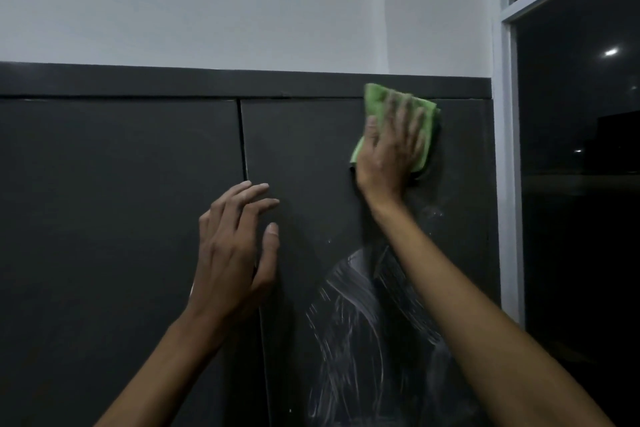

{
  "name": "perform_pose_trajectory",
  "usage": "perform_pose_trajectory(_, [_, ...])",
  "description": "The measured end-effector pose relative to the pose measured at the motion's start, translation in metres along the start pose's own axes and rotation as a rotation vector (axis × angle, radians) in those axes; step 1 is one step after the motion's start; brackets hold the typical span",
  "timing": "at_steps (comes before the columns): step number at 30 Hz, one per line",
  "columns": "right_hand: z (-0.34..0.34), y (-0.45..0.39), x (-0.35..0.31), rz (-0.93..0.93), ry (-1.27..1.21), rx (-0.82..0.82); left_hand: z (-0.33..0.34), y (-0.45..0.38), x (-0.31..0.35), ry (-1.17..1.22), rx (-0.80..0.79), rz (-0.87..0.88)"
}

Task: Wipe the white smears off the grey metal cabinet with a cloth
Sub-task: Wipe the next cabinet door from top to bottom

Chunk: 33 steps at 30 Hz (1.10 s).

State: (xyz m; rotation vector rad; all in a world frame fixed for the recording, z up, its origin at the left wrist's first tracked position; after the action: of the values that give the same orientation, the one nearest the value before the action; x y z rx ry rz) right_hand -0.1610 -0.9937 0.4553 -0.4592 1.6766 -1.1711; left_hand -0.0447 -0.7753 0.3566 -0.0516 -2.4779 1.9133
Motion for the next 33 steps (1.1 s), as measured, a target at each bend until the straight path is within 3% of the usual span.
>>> perform_pose_trajectory(6, [0.019,0.054,-0.079,-0.657,0.046,-0.087,-0.003,-0.011,0.002,-0.015,0.045,-0.015])
perform_pose_trajectory(9, [0.016,0.045,-0.081,-0.851,0.061,-0.033,-0.001,-0.016,0.0,-0.016,0.053,-0.027])
perform_pose_trajectory(12, [0.013,0.024,-0.066,-0.822,0.061,0.015,0.002,-0.019,0.0,-0.007,0.069,-0.025])
perform_pose_trajectory(20, [-0.005,-0.032,0.003,-0.376,0.055,0.015,0.01,-0.019,0.002,-0.026,0.038,-0.029])
perform_pose_trajectory(25, [-0.004,-0.028,-0.007,-0.229,0.01,0.023,0.012,-0.026,0.003,-0.09,0.016,-0.004])
perform_pose_trajectory(28, [0.001,-0.012,-0.027,-0.286,0.013,-0.013,0.008,-0.042,0.003,-0.168,-0.001,0.017])
perform_pose_trajectory(33, [0.012,0.025,-0.071,-0.687,0.026,-0.096,0.0,-0.064,0.003,-0.198,0.043,-0.032])
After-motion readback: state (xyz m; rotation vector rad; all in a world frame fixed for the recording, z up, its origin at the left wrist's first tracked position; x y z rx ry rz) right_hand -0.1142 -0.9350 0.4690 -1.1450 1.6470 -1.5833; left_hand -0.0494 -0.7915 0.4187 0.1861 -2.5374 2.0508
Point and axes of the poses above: each hand's wrist, its own y-axis away from the middle knuckle, its own z-axis out of the palm, x = y × z, the point moved 3 cm from there along -y, towards the middle knuckle, and after that the axes turned 9 degrees about y, right-handed, at the moved point
